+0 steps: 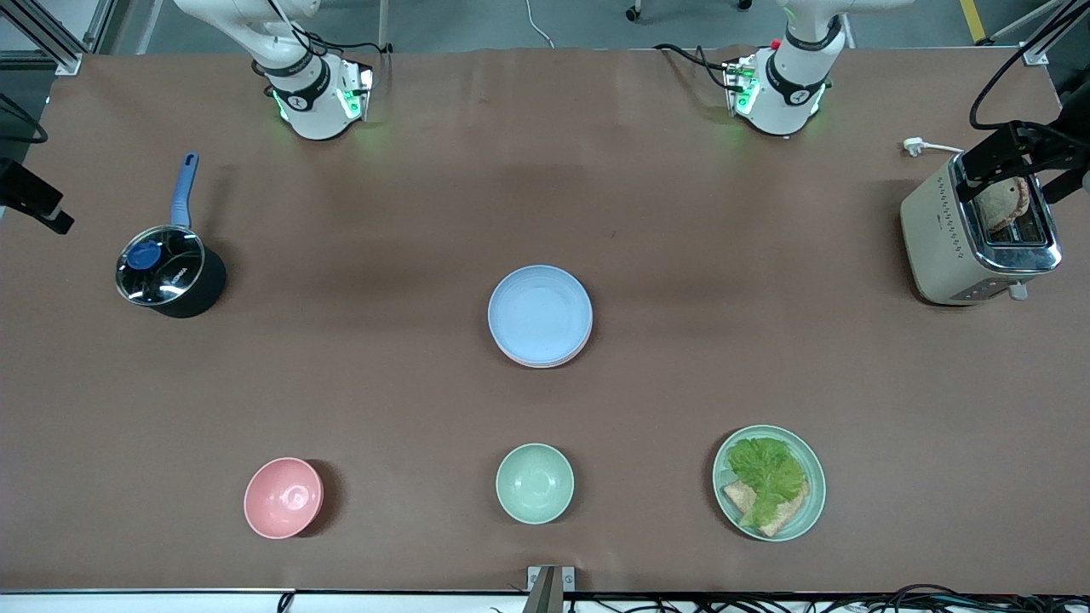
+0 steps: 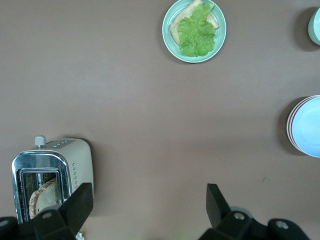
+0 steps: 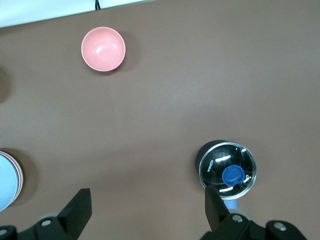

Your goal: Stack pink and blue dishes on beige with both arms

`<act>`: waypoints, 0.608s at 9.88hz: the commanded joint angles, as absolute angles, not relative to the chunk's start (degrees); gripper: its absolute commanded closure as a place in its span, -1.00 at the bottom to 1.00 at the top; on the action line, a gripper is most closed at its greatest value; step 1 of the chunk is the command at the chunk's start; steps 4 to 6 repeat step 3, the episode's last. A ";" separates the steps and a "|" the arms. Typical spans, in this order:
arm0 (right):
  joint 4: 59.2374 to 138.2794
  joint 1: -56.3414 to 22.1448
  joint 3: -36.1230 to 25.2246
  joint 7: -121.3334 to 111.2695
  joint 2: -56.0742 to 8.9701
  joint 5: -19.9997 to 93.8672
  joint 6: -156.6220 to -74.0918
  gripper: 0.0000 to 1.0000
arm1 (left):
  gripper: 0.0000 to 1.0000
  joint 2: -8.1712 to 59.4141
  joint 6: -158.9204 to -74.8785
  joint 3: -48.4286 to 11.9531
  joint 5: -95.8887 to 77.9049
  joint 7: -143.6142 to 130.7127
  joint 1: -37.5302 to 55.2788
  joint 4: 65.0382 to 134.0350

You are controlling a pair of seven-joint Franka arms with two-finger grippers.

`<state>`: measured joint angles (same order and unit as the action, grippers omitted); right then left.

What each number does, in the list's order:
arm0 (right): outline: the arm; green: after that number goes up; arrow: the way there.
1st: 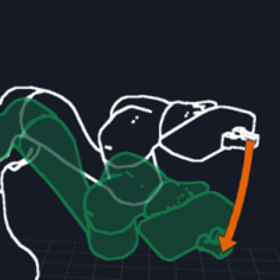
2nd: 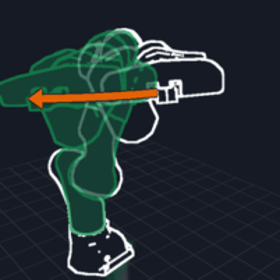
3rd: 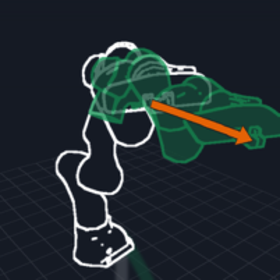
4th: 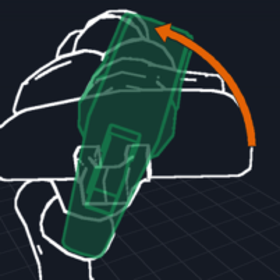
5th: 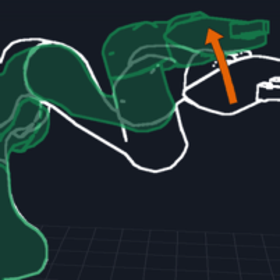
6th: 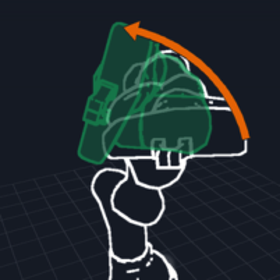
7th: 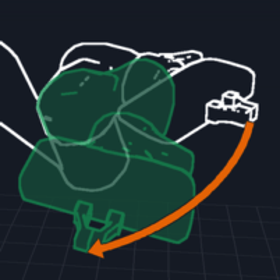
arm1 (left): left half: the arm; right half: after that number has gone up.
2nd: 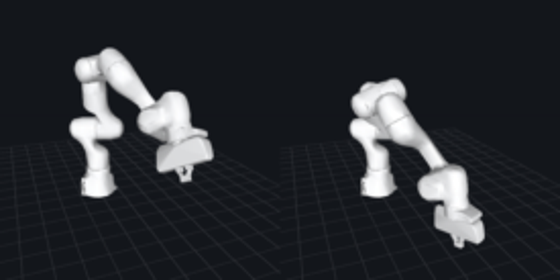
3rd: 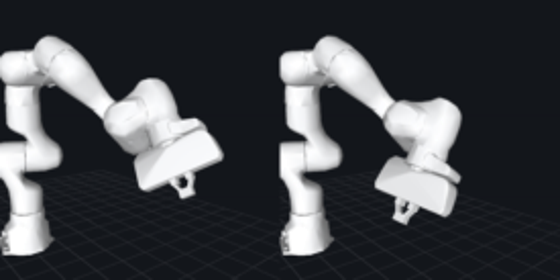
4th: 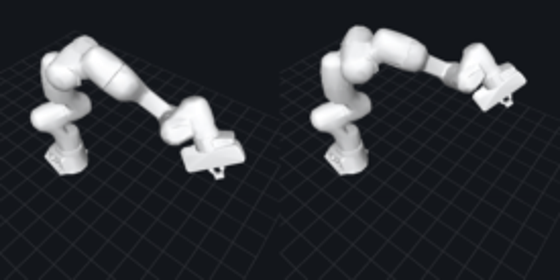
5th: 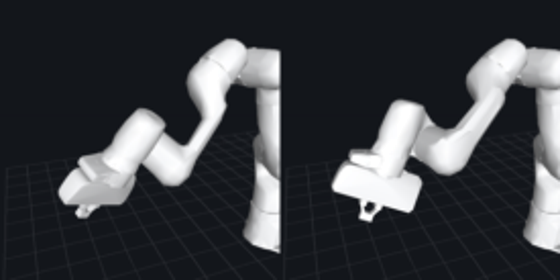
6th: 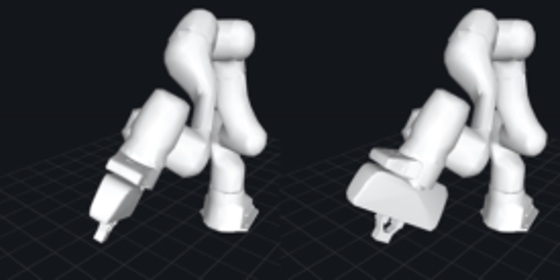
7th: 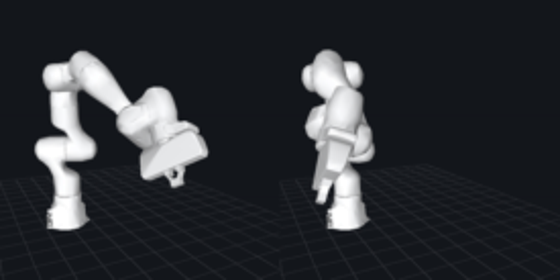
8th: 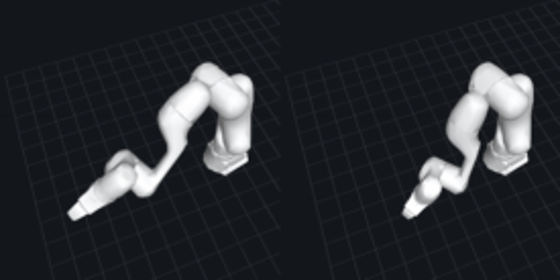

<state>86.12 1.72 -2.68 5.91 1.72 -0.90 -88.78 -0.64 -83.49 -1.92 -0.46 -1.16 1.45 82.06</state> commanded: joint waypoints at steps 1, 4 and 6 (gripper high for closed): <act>83.50 2.37 -2.11 5.19 1.06 -1.14 -86.57 -1.00 | -1.00 -0.70 -82.79 -1.85 0.26 -1.41 1.67 83.58; 83.32 2.55 -2.02 5.10 0.70 -1.49 -85.53 -1.00 | -1.00 -0.70 -82.79 -1.85 0.26 -1.41 1.76 83.67; 83.32 2.55 -2.02 5.10 0.70 -1.49 -85.53 -1.00 | -1.00 -0.70 -82.79 -1.85 0.26 -1.41 1.76 83.67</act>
